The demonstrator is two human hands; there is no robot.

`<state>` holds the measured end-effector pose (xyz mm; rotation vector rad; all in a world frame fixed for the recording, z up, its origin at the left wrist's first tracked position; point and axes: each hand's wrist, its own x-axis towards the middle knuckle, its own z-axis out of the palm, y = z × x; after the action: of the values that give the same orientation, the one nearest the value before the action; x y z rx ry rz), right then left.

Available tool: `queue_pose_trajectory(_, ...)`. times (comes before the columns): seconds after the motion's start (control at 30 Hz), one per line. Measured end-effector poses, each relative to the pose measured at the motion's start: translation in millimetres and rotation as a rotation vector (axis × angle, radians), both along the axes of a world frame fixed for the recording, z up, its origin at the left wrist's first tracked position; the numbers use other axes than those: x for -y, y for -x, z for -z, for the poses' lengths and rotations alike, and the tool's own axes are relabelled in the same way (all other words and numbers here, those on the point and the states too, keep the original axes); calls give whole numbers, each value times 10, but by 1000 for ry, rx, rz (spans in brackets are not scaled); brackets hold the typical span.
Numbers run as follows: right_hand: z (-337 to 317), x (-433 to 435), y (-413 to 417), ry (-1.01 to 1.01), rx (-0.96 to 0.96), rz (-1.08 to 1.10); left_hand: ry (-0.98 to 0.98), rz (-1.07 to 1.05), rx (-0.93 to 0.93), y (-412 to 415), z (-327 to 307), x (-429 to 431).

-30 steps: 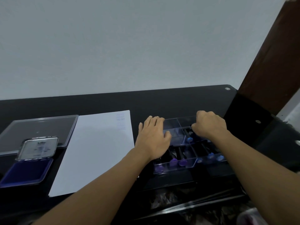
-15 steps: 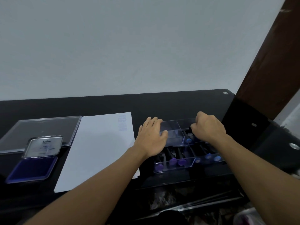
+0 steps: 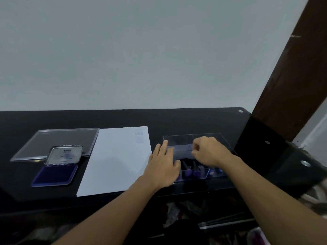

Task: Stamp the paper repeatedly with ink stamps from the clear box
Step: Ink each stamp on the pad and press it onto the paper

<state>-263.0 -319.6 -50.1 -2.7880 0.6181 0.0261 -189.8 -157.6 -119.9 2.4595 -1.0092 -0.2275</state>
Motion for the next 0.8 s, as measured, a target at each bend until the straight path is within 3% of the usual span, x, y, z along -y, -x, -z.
queue_pose_trajectory(0.23, 72, -168, 55, 82, -255, -56, -25, -19, 1, 125, 18, -54)
queue_pose_trajectory(0.47, 151, -202, -5, 96, -373, -30, -54, -21, -3, 143, 21, -91)
queue_pose_trajectory(0.8, -6, -249, 3, 75, -287, -14, -7, 12, -58, 81, -68, -131)
